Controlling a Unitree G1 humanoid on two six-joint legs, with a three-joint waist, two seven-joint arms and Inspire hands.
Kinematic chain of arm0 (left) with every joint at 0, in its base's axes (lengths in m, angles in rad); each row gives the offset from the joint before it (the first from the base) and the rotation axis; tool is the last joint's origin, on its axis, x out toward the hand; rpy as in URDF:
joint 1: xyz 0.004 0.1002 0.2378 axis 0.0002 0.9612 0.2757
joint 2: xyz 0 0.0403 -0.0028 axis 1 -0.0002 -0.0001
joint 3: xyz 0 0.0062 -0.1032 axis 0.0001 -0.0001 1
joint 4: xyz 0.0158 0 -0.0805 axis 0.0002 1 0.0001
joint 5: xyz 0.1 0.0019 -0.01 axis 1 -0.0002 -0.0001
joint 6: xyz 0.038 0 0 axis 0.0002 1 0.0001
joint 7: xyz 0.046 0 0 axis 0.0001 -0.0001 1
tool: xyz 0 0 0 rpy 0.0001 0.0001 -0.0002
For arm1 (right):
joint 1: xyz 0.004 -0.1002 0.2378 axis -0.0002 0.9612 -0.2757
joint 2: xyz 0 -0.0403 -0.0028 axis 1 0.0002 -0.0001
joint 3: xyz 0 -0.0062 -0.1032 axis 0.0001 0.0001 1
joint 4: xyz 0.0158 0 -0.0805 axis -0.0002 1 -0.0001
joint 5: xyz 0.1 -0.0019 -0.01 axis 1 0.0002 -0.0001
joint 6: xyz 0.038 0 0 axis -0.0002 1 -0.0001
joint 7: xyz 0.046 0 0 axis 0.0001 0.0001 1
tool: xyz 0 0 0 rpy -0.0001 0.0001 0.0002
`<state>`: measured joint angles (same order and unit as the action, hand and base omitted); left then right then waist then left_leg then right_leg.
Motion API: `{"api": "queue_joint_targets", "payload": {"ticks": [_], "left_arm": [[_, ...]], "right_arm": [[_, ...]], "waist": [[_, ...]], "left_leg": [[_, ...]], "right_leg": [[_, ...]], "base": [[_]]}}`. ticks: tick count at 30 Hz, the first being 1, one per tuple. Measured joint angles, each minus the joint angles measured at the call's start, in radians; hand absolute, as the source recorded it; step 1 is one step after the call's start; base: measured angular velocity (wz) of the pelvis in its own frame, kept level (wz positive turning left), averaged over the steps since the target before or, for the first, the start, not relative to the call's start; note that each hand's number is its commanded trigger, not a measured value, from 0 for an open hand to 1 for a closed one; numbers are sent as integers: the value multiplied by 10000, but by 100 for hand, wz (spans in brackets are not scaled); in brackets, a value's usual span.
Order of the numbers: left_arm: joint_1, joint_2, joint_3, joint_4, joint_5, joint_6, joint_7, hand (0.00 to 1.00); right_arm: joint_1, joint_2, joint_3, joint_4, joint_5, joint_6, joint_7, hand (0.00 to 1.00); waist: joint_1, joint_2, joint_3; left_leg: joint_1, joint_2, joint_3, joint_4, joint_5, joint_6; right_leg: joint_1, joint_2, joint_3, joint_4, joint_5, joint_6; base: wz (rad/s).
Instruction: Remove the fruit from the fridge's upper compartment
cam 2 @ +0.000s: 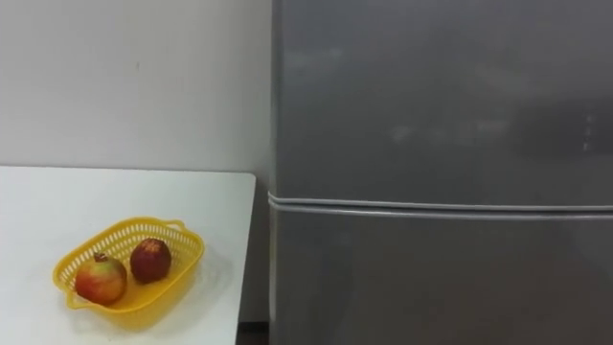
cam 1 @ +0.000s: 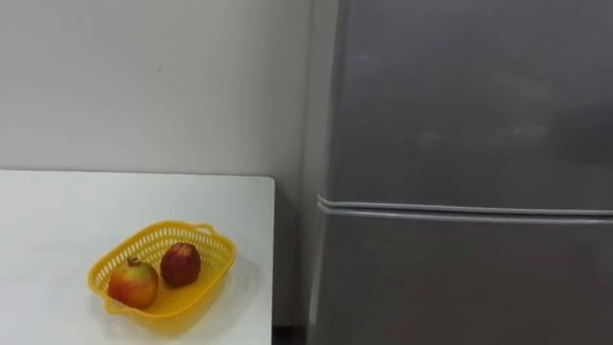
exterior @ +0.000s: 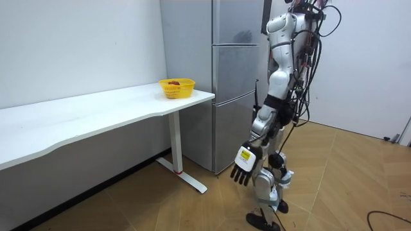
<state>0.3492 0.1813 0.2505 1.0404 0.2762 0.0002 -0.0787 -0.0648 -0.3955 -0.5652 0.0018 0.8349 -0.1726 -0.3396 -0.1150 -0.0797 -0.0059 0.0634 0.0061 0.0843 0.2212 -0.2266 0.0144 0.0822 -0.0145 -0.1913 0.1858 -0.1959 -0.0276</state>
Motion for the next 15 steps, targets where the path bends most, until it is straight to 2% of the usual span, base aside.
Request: {"api": "queue_joint_targets", "payload": {"ticks": [5,7,11,13,15], "left_arm": [[-236,8,9,-382,-1,16,213,0],[-350,6,-10,-383,-64,28,390,0],[-359,-4,-404,-391,-109,269,630,0],[-350,-17,-421,-396,-88,326,676,0],[-334,-28,-430,-377,-101,378,743,0]], "right_arm": [[1079,14,-34,1047,-697,5,-460,0],[1612,155,38,1578,-728,148,-645,0],[2319,694,606,3467,-925,677,-886,0],[2539,972,772,4394,-1136,780,-965,0],[2651,1242,1148,6226,-1893,809,-967,0]], "waist": [[90,122,27],[134,126,31],[116,158,38],[113,164,35],[169,190,25]], "left_leg": [[137,46,252,-205,0,-3],[198,44,310,-301,1,-5],[219,29,450,-306,-2,0],[222,27,469,-300,-2,0],[236,30,488,-299,-1,0]], "right_leg": [[25,32,162,15,1,-2],[33,34,190,13,-1,2],[3,33,275,-10,-7,18],[6,18,272,-15,-10,23],[8,29,263,-39,-10,24]], "base": [[-10],[-4],[-9],[3],[2]]}}
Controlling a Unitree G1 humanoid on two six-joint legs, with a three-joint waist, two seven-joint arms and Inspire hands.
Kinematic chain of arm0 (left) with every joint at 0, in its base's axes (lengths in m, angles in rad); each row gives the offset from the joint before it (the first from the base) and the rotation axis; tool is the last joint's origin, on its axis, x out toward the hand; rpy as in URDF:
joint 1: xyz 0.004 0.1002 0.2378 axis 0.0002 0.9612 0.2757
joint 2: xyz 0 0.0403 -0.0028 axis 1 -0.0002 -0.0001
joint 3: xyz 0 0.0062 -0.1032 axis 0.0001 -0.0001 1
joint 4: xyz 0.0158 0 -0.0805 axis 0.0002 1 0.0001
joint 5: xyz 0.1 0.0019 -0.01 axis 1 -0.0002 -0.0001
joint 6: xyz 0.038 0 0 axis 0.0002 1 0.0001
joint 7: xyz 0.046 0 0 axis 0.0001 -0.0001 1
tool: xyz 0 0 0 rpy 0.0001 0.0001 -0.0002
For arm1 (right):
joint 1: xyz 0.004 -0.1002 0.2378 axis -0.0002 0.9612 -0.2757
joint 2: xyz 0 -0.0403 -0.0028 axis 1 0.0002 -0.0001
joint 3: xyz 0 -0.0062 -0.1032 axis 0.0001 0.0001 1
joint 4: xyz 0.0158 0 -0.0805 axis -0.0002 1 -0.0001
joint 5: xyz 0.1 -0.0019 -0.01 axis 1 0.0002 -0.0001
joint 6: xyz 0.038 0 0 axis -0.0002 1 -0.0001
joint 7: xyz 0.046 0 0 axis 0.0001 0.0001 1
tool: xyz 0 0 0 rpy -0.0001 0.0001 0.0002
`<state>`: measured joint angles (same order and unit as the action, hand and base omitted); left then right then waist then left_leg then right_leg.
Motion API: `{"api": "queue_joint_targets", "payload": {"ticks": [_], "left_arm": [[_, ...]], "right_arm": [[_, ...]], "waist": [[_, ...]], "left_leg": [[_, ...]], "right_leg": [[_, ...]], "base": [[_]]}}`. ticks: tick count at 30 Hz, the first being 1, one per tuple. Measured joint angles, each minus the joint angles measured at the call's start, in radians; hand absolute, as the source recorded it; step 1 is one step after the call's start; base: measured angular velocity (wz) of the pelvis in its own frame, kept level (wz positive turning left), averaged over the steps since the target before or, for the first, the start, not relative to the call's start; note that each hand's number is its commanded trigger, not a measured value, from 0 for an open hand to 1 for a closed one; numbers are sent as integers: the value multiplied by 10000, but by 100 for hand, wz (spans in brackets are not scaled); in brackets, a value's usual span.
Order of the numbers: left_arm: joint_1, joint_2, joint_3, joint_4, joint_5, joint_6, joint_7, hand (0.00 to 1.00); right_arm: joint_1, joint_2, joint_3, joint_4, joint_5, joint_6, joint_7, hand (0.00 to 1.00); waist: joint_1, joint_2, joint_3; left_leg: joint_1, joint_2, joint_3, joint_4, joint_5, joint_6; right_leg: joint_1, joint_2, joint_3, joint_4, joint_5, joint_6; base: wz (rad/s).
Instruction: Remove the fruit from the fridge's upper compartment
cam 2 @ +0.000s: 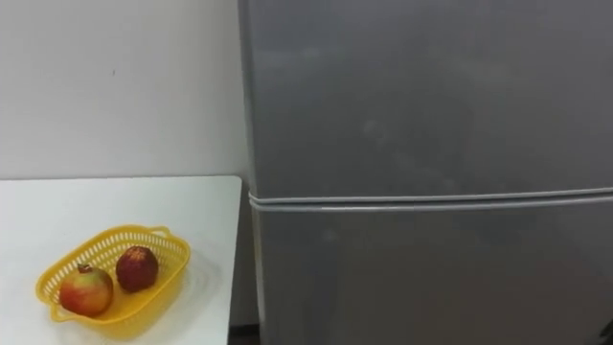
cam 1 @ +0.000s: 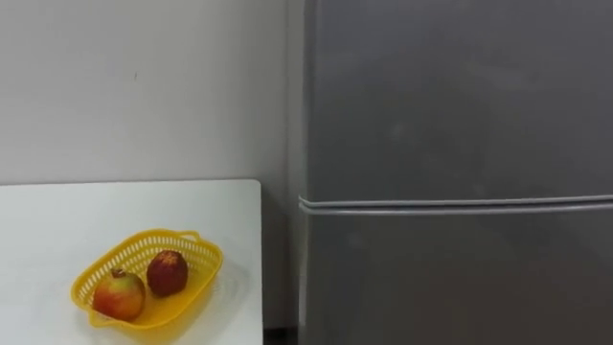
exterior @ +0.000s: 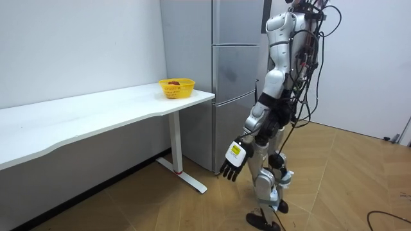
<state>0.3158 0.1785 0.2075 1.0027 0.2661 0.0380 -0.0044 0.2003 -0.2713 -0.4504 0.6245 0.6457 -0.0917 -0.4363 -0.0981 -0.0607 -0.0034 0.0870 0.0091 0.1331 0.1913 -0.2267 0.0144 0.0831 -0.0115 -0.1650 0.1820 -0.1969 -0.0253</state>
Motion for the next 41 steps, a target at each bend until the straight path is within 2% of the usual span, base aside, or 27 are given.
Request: {"api": "queue_joint_targets", "payload": {"ticks": [3,8,13,18,22,26,29,32,36,41], "left_arm": [[69,-23,-109,216,5,11,5,0],[42,-49,-120,386,83,100,10,0],[128,-162,-118,413,130,483,-202,0],[74,-196,-267,429,475,933,-373,0],[72,-207,-426,465,522,1176,-467,0],[61,-264,-748,495,530,1350,-514,0],[4,-380,-1113,511,529,1351,-535,0],[-22,-500,-1120,580,535,1392,-578,0],[-48,-500,-1141,562,540,1564,-770,0],[-104,-501,-1176,528,540,1609,-916,0]], "right_arm": [[152,302,453,1748,-286,83,112,0],[145,529,669,4267,-424,315,517,0],[22,698,879,5920,-1408,776,1130,0],[-278,804,1936,7329,-2693,1400,2056,0],[-339,911,2257,7461,-4050,1864,2466,0],[-399,956,2911,7453,-5263,2141,2692,0],[-679,989,3135,7412,-5443,2161,2785,0],[-734,1053,3292,7269,-5985,2159,3024,0],[-817,1124,3544,7334,-7084,2218,3335,0],[-792,1253,3869,7338,-7630,2383,3618,0]], "waist": [[85,138,-10],[164,192,-30],[258,182,-10],[277,202,17],[282,249,12],[511,337,34],[530,423,51],[586,430,75],[650,421,81],[691,355,114]], "left_leg": [[123,-15,20,-15,0,0],[130,-42,-4,-15,0,0],[284,-57,-57,-54,-1,0],[298,-65,-101,-12,-1,-1],[315,-86,-281,-3,-2,1],[486,-80,-281,-5,-2,0],[491,-76,-292,-5,-2,0],[585,-71,-291,-24,-1,-1],[637,-76,-326,-34,-2,-2],[635,-79,-390,-34,-2,-2]], "right_leg": [[130,-22,-19,-93,-9,14],[159,-45,-10,-117,-105,48],[325,-44,5,-130,-103,49],[413,-56,-120,-156,-109,56],[461,-71,-282,-264,-111,60],[631,-70,-283,-267,-120,50],[636,-65,-296,-262,-122,49],[718,-57,-289,-262,-130,43],[786,-59,-298,-257,-173,44],[828,-55,-315,-295,-182,38]], "base": [[-3],[7],[-1],[8],[12],[-2],[3],[0],[0],[0]]}}
